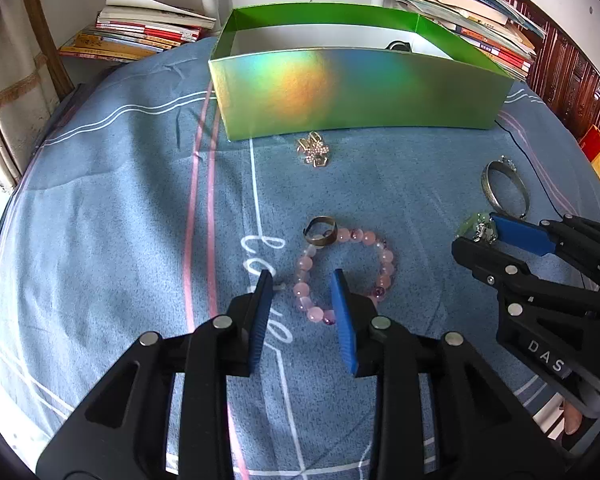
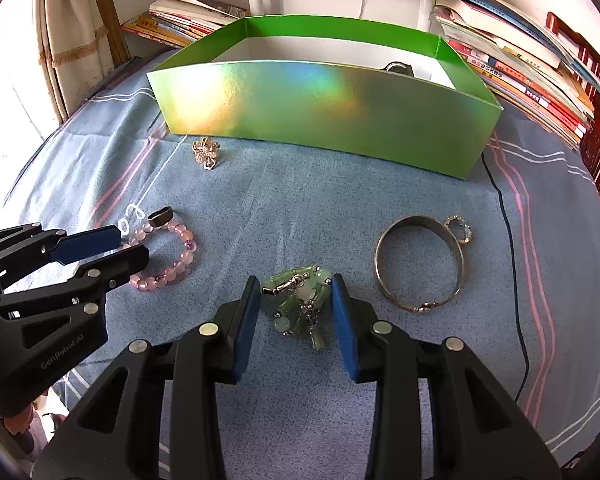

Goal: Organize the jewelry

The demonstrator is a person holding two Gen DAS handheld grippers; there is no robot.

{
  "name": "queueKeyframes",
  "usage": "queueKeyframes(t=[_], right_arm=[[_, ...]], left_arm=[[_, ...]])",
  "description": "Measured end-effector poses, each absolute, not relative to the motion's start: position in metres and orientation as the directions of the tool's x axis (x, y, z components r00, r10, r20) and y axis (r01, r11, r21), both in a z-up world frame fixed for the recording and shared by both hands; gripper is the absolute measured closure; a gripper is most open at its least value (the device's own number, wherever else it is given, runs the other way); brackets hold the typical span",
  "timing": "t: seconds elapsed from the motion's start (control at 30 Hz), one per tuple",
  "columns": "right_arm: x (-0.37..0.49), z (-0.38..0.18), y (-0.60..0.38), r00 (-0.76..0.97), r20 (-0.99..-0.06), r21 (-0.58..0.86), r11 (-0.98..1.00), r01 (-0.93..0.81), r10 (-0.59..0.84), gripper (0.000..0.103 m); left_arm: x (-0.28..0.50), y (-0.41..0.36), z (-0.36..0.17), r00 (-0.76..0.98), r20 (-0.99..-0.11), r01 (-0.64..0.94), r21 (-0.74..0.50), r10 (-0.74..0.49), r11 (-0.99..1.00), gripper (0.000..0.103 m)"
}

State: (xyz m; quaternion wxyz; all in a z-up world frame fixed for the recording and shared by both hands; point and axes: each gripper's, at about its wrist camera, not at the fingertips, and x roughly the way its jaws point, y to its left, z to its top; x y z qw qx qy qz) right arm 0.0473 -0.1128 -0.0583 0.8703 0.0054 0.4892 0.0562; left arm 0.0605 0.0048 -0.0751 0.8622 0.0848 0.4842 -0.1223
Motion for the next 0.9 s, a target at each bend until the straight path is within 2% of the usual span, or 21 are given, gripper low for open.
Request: queueKeyframes(t=[0.37,0.43,0.57,0.7,0.83,0.9], right_arm=[[0.0529,-0.0589,-0.1124,0.521,-0.849,0.052,0.996,-0.078,0.085,0.066],[0.0522,-0.0592,-0.1121,0.524,-0.848,0.05,0.996,-0.079,0.084,0.066],[0.0513,-0.0597,-0.1127,0.528,-0.845,0.053,0.995,-0.08,0.088,0.066],[0.0502,-0.0597,-0.1127,0.532,-0.842,0.053,0.995,-0.081,0.088,0.066],[0.0478,-0.0594,-0.1136,0.535,-0.841,0.05,0.996,-0.074,0.082,0.071],[0.0464,-0.0591,-0.1151,0.536,-0.84,0.055,0.996,-0.07,0.085,0.08]], left_arm=[[0.0615,0.0042,-0.0753,0.508,-0.851,0.296,0.027,-0.134,0.955,0.072],[0.0614,0.0042,-0.0753,0.507,-0.851,0.298,0.021,-0.139,0.954,0.075],[0.0606,0.0012,-0.0753,0.51,-0.849,0.306,0.025,-0.142,0.952,0.088],[0.0597,-0.0016,-0.0754,0.511,-0.847,0.314,0.026,-0.145,0.949,0.093],[0.0594,-0.0028,-0.0757,0.512,-0.847,0.314,0.031,-0.141,0.949,0.094],[0.0591,-0.0039,-0.0759,0.514,-0.847,0.314,0.039,-0.136,0.949,0.094]])
